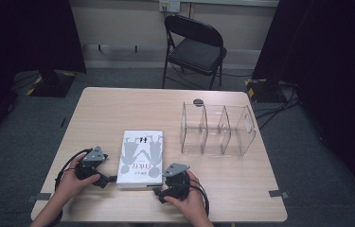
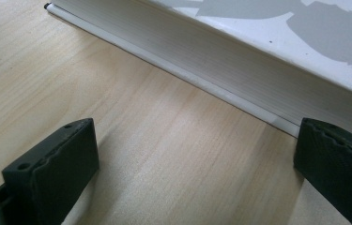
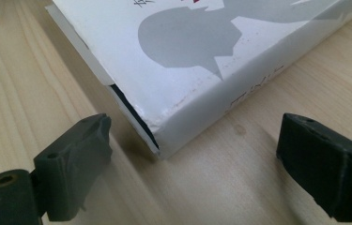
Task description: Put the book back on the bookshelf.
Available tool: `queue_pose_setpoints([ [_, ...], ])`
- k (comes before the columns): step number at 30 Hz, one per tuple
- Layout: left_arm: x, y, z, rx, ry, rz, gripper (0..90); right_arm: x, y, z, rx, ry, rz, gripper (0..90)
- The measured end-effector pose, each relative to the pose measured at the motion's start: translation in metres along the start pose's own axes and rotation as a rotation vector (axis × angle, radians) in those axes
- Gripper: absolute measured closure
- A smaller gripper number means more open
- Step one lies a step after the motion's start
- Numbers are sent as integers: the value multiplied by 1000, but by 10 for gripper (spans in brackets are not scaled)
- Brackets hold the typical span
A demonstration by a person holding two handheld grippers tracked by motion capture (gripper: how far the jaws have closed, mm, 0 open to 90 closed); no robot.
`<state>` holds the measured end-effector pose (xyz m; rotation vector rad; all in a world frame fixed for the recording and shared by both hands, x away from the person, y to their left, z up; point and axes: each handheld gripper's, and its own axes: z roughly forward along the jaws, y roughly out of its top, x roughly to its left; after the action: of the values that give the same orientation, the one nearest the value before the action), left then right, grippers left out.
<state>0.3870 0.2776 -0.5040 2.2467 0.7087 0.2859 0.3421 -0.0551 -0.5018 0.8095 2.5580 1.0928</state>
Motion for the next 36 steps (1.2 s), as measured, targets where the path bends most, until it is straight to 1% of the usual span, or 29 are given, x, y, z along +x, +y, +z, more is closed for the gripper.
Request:
queue_pose_setpoints([
  [3, -1, 0, 0, 2, 3, -2, 0, 0, 1, 1, 1, 5, 0, 92],
  [5, -1, -1, -2, 11, 1, -2, 0, 0, 1, 1, 1, 8, -2, 92],
  [6, -3, -1, -1, 1, 5, -9, 0, -1, 1, 1, -2, 10, -6, 92],
  [7, -3, -1, -2, 10, 2, -1, 0, -1, 1, 1, -2, 10, -6, 92],
  [8, -5, -1, -3, 19, -4, -2, 0, -1, 1, 1, -1, 10, -6, 92],
  [9, -5, -1, -4, 31, -11, 11, 0, -1, 1, 1, -1, 10, -6, 92],
  [10, -5, -1, -4, 31, -11, 11, 0, -1, 1, 1, -1, 10, -6, 92],
  [11, -8, -1, -6, 49, -32, 28, 0, -1, 1, 1, -1, 10, -6, 92],
  [12, -10, -1, -7, 56, -42, 35, 0, -1, 1, 1, -1, 10, -6, 92],
  [13, -12, -1, -9, 65, -49, 49, 1, -1, 1, 1, -1, 10, -6, 92],
  [14, -14, -1, -9, 68, -60, 56, 3, -1, 1, 1, -1, 10, -6, 92],
  [15, -14, -1, -9, 68, -60, 56, 11, -1, 1, 1, -1, 10, -6, 92],
  [16, -17, -1, -11, 73, -71, 68, 11, -1, 1, 1, -1, 10, -6, 92],
  [19, -23, 0, -13, 53, -90, 83, 141, -1, 2, 2, -1, 9, -6, 92],
  [20, -27, 0, -13, 54, -101, 94, 148, -1, 2, 2, -1, 9, -5, 92],
  [21, -29, 1, -12, 49, -103, 97, 150, -1, 2, 2, -1, 8, -5, 92],
  [22, -31, 2, -11, 54, -106, 109, 155, -1, 2, 2, -1, 9, -5, 92],
  [23, -31, 2, -11, 54, -106, 109, 156, -1, 2, 2, -1, 9, -5, 92],
  [24, -34, 4, -9, 57, -111, 113, 156, -1, 2, 2, -1, 9, -5, 92],
  [25, -36, 5, -8, 50, -112, 107, 157, -1, 2, 2, -1, 9, -5, 92],
  [26, -37, 6, -7, 46, -114, 111, 157, -1, 2, 2, -1, 9, -5, 92],
  [27, -39, 6, -5, 40, -111, 110, 157, -1, 2, 2, -1, 9, -4, 92],
  [29, -43, 6, -3, 24, -90, 93, 158, -1, 2, 2, -1, 7, -3, 92],
  [30, -45, 7, -3, 24, -84, 92, 157, -1, 3, 3, 2, 4, -3, 92],
  [32, -48, 9, -1, 25, -88, 91, 160, -1, 3, 4, -2, 10, -6, 92],
  [36, -50, 12, 2, 26, -83, 84, 160, -1, 4, 4, -1, 15, -8, 92],
])
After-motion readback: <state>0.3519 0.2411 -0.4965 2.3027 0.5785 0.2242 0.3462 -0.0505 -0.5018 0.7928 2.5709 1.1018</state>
